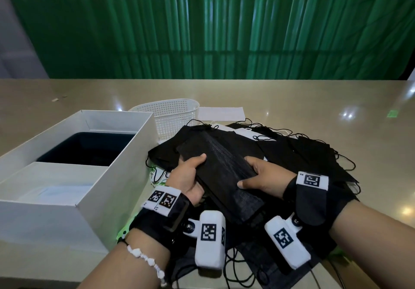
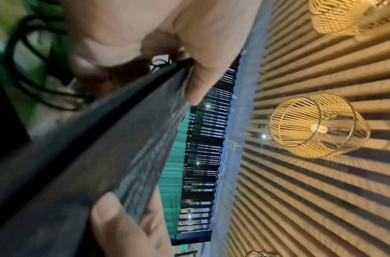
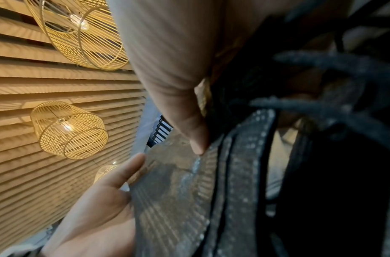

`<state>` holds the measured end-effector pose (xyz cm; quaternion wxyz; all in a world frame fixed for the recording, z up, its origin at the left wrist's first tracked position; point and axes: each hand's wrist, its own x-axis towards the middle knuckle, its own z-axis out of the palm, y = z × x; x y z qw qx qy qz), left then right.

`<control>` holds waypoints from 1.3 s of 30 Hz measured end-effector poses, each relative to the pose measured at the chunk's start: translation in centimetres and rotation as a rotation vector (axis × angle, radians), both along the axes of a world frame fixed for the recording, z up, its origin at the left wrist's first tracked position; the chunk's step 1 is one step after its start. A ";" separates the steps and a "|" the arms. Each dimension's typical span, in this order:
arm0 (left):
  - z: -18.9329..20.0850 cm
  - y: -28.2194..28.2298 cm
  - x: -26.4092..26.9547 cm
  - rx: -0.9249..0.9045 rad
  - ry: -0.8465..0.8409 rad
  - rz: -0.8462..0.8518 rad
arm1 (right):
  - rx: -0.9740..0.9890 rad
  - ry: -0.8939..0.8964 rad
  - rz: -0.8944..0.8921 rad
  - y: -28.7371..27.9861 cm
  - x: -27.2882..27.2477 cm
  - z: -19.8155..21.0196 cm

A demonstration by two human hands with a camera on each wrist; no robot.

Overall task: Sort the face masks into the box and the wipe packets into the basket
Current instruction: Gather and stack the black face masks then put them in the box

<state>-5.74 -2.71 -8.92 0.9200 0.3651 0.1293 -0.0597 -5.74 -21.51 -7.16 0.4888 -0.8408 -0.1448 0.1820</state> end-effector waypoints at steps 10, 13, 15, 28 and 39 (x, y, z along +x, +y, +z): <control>0.2 1.7 -1.1 0.223 -0.123 -0.074 | 0.172 0.118 0.077 -1.9 0.5 0.8; 0.0 2.0 -0.5 0.249 -0.130 0.082 | 0.396 0.203 -0.112 -2.0 0.6 0.6; 0.0 2.5 0.0 0.256 -0.142 0.193 | 0.490 0.294 -0.198 -2.4 0.7 0.2; -1.6 2.0 0.4 0.372 -0.058 0.225 | 0.515 0.340 -0.284 -2.0 0.9 -3.3; -2.3 2.9 0.7 0.500 -0.042 0.307 | 0.557 0.425 -0.235 -2.4 0.9 -4.2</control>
